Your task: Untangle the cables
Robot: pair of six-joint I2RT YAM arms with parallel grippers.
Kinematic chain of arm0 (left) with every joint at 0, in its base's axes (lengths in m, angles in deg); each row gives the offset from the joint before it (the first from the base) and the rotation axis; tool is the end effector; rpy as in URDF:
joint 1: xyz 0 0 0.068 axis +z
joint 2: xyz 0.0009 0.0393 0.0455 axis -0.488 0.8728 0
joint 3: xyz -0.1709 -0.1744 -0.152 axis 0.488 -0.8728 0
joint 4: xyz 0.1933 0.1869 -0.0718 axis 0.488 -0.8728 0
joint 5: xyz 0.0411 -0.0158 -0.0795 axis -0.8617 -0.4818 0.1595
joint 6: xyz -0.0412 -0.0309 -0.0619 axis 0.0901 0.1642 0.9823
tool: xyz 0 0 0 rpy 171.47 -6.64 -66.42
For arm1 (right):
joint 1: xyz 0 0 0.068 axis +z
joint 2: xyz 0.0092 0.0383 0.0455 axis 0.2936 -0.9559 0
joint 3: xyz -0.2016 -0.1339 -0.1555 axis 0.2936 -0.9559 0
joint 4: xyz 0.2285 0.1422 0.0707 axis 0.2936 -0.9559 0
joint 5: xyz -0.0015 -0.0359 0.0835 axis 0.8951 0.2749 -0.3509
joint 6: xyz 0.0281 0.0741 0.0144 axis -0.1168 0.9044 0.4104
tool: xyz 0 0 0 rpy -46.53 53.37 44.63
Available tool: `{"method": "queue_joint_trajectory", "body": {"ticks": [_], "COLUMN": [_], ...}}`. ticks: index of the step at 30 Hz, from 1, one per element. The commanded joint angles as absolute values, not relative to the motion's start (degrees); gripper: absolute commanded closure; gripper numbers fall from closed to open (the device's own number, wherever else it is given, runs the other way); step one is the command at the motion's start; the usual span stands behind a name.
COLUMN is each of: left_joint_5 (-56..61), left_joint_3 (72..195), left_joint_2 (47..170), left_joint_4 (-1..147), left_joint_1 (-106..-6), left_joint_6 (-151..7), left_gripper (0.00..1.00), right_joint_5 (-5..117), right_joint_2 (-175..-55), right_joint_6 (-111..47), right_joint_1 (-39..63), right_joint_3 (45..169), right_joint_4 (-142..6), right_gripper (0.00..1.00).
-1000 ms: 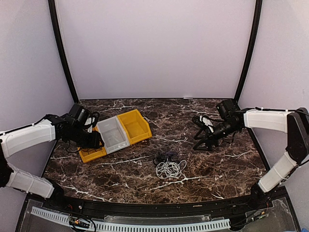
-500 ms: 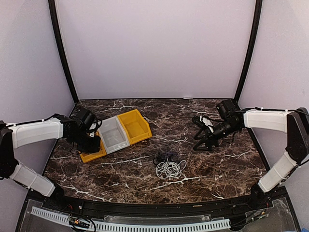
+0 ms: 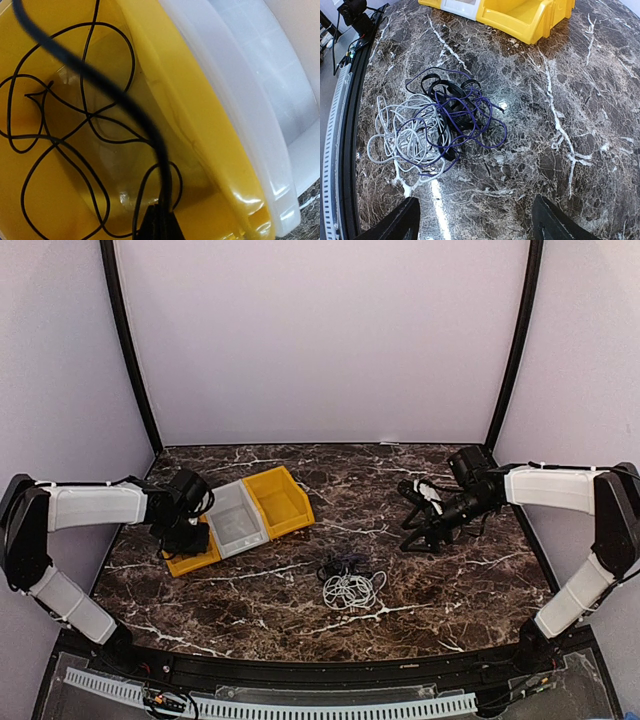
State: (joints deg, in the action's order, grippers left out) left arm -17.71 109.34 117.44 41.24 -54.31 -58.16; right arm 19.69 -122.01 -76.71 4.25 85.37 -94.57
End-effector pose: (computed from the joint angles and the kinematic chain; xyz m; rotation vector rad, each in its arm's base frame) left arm 0.2759 -0.1132 0.1539 -0.0634 2.6759 0.0132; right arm 0.2811 0.1620 0.1851 -1.4039 1.9785 0.8865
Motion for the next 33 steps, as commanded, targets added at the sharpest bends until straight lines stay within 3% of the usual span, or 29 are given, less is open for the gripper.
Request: {"method": "queue_joint_trajectory", "body": {"ticks": [1, 3, 8, 12, 17, 22, 33], "left_joint_5": [-18.33, -18.87, -20.64, -21.88, -16.95, -9.6, -1.46], "left_joint_3": [111.23, 111.83, 113.73, 115.62, 117.21, 117.47, 118.16], "left_joint_2": [115.22, 113.48, 107.81, 104.56, 101.17, 102.06, 120.45], "left_joint_4": [41.74, 40.39, 35.98, 33.25, 38.54, 47.79, 62.24], "left_joint_1": [-53.91, -53.91, -53.91, -53.97, -57.09, -66.9, -78.76], "left_joint_6": [-57.31, -57.38, -57.63, -58.22, -62.69, -62.29, -55.77], "left_gripper": [1.0, 0.97, 0.7, 0.59, 0.56, 0.56, 0.6], "right_joint_5": [19.18, 19.18, 18.92, 18.62, 19.03, 19.91, 20.6], "right_joint_2": [-120.84, -121.05, -121.7, -122.35, -122.66, -122.73, -124.17], "right_joint_6": [-77.25, -77.25, -77.44, -77.52, -77.54, -76.7, -75.96], "right_joint_1": [4.11, 4.1, 4.11, 4.17, 4.51, 4.76, 5.49], "right_joint_3": [86.05, 86.07, 86.24, 86.55, 86.69, 86.86, 86.92], "right_joint_4": [-94.74, -94.79, -94.92, -95.18, -95.23, -94.53, -94.2], "right_gripper": [0.21, 0.21, 0.21, 0.21, 0.21, 0.21, 0.21]}}
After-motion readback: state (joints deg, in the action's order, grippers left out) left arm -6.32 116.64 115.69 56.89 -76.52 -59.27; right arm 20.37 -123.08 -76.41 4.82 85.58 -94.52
